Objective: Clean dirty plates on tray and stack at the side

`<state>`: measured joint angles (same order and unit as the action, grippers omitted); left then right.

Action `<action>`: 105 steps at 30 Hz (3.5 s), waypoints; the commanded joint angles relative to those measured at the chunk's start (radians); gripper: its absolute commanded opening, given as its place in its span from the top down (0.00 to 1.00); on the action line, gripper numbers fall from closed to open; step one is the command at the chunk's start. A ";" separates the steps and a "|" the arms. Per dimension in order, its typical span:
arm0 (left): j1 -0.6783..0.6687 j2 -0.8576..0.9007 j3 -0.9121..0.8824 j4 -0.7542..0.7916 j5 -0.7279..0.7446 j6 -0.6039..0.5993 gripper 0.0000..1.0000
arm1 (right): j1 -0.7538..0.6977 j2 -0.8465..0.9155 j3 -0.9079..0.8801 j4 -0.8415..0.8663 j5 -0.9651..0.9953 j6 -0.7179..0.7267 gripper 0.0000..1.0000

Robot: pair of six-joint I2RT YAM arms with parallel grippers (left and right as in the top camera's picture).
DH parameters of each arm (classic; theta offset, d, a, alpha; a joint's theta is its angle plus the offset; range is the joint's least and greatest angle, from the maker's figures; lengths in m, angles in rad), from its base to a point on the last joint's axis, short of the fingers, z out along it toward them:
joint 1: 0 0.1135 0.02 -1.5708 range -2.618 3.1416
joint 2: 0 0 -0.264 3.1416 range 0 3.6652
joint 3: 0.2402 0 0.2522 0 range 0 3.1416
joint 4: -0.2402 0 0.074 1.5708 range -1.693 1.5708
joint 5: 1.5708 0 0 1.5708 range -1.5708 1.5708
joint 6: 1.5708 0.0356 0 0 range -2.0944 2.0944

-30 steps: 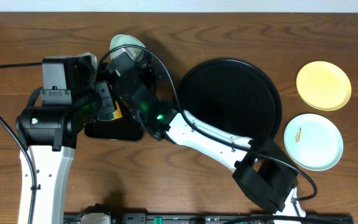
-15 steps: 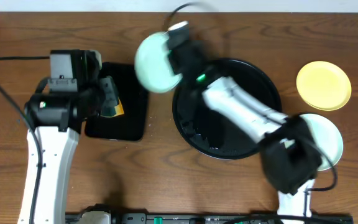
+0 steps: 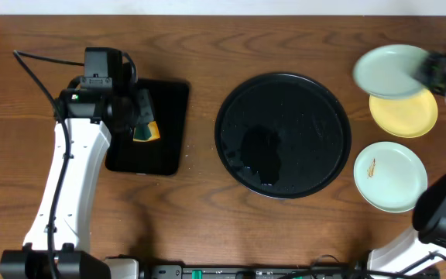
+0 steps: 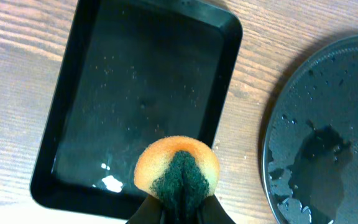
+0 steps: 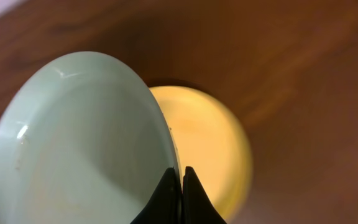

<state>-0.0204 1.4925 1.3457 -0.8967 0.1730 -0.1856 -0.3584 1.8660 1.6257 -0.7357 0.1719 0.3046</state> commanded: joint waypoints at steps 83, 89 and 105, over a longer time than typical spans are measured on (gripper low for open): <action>0.002 0.024 -0.018 0.000 -0.010 0.002 0.91 | -0.555 0.070 -0.395 0.333 -0.091 0.178 0.99; 0.002 0.024 -0.018 0.001 -0.010 0.002 0.91 | -0.553 -0.150 -0.393 0.355 -0.098 0.183 0.99; 0.002 0.024 -0.018 -0.007 -0.010 0.002 0.91 | -0.173 0.005 -0.394 0.447 -0.109 0.128 0.95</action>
<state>-0.0204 1.5112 1.3334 -0.8982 0.1730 -0.1856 -0.5613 1.8179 1.2285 -0.3096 -0.0143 0.4576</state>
